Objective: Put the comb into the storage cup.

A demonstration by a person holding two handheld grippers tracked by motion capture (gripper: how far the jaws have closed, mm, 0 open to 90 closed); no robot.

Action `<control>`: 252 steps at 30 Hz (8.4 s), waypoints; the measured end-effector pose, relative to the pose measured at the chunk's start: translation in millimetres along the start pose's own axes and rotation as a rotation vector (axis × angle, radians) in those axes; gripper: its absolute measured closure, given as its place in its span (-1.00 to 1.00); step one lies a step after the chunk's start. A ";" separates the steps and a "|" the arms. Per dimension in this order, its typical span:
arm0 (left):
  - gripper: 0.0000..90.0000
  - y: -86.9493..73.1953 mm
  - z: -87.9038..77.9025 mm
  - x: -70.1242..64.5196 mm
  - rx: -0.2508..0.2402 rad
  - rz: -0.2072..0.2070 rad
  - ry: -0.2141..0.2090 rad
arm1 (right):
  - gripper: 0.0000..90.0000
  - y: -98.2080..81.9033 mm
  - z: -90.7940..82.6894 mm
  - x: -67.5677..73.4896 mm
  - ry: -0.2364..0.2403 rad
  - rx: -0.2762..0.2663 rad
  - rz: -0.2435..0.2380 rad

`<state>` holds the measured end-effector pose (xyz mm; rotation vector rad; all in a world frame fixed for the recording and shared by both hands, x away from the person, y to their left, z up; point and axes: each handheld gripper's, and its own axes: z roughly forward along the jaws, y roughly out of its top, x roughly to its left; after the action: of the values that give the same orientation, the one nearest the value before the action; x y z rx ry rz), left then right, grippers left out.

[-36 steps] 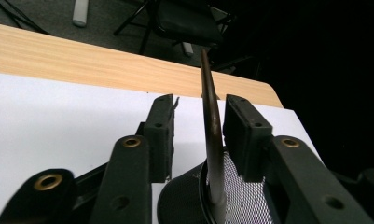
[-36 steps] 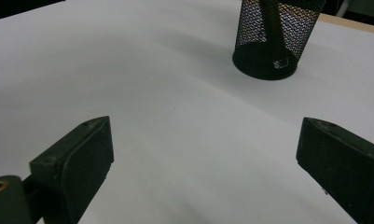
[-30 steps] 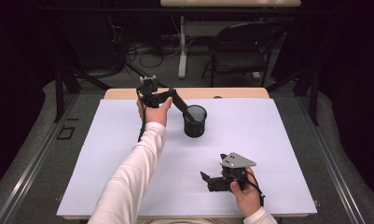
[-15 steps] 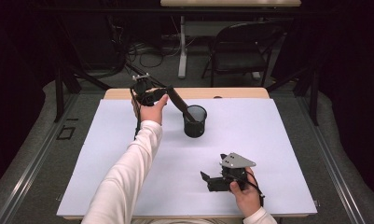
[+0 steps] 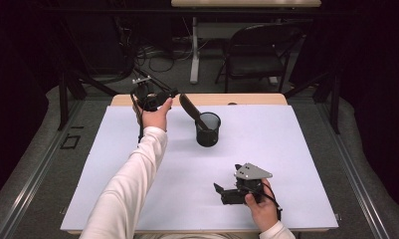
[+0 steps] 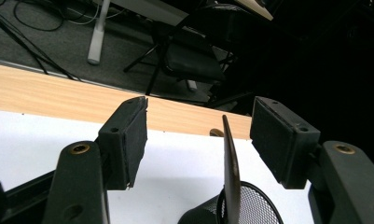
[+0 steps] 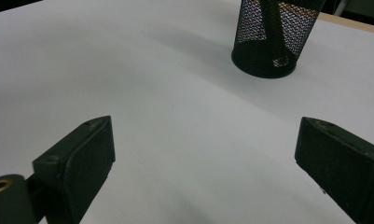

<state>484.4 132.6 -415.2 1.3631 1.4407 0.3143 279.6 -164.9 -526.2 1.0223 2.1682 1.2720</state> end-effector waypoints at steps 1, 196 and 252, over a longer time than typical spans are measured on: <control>-0.19 0.4 -0.5 0.8 0.000 0.003 0.003 | -0.90 0.0 0.0 0.0 0.000 0.000 0.000; -0.80 -94.2 -153.3 23.8 0.380 0.413 -0.361 | -0.89 -1.7 5.4 5.6 0.000 0.023 -0.009; -0.74 -122.9 -142.4 76.1 0.262 0.414 -0.338 | -0.89 -2.3 4.6 0.1 -0.006 0.021 -0.008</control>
<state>320.3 223.0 -493.0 1.8329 0.9369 0.1503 281.8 -162.9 -530.5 1.0227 2.1835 1.2439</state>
